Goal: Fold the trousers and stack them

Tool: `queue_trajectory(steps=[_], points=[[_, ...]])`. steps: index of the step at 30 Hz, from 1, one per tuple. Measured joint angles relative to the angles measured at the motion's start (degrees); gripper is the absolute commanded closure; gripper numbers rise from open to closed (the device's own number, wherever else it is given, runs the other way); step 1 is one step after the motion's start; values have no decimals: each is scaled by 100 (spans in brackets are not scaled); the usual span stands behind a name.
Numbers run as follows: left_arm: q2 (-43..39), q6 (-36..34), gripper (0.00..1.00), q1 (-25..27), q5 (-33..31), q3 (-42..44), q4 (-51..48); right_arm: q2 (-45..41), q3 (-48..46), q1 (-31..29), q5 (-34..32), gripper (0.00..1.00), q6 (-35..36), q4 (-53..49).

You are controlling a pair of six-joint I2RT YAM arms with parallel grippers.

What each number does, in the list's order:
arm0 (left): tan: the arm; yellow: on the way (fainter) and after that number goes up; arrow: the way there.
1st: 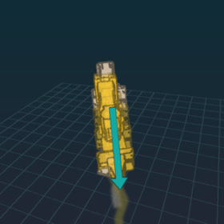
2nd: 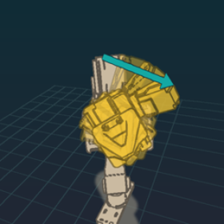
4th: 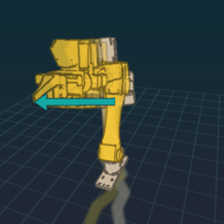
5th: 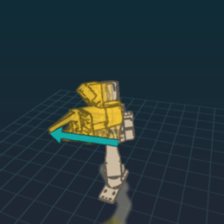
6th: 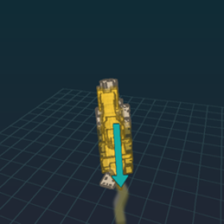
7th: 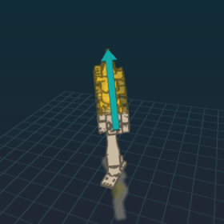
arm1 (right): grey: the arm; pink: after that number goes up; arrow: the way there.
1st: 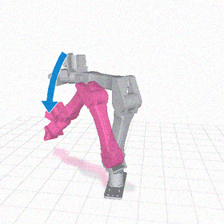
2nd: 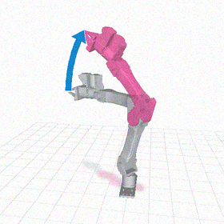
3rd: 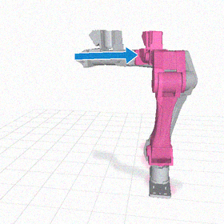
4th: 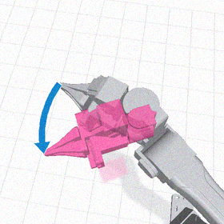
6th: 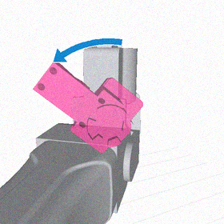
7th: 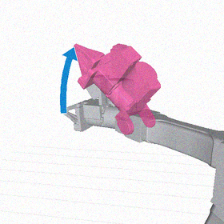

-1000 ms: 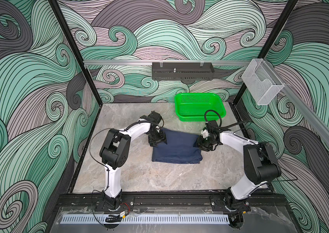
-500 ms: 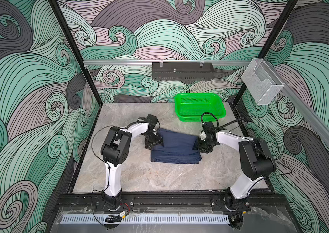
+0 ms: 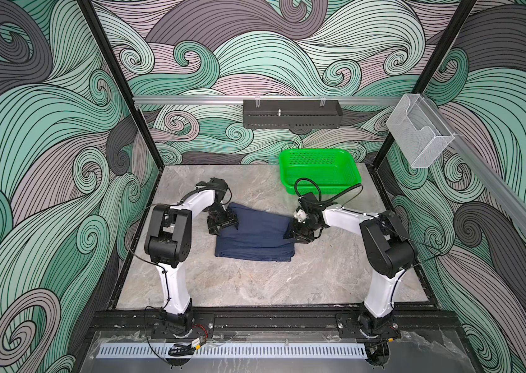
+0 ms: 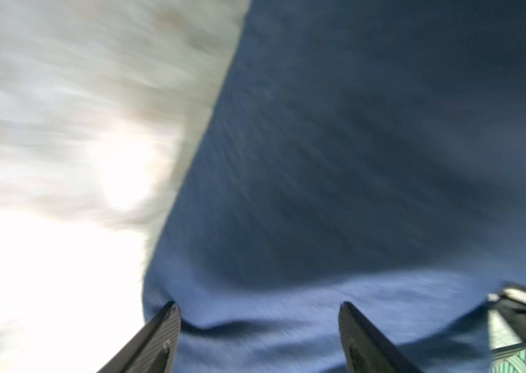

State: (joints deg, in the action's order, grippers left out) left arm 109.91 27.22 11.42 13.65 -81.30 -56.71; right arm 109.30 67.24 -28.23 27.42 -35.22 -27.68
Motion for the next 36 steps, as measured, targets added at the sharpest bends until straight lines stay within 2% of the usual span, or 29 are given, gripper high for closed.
queue_trajectory(steps=[6,9,14,15,16,17,19,26,31,36], points=[[-656,-66,19,-157,-208,-17,-317,201,457,-501,-50,48,-321,31],[-973,-76,19,-155,-286,-101,-509,35,592,-577,-286,43,-323,-22],[-1515,-96,19,-127,-321,-164,-656,-1001,595,-564,-977,36,-122,-299],[-1611,-96,14,-109,-330,-164,-669,-1287,595,-562,-1110,35,-59,-326],[-1685,-101,5,-63,-345,-162,-669,-1593,592,-555,-1246,34,20,-341],[-1727,-105,1,0,-376,-160,-673,-1829,586,-555,-1335,34,74,-339],[-1751,-63,1,223,-452,-127,-667,-2328,507,-555,-1504,34,210,-308],[-1362,98,1,990,-590,385,-433,-3615,-922,-557,-1797,35,688,216],[-916,247,1,1244,-660,511,-199,-4371,-2120,-568,-1843,35,1196,879],[-562,382,1,1353,-717,616,142,-4937,-2677,-603,-1849,35,1563,1408]])
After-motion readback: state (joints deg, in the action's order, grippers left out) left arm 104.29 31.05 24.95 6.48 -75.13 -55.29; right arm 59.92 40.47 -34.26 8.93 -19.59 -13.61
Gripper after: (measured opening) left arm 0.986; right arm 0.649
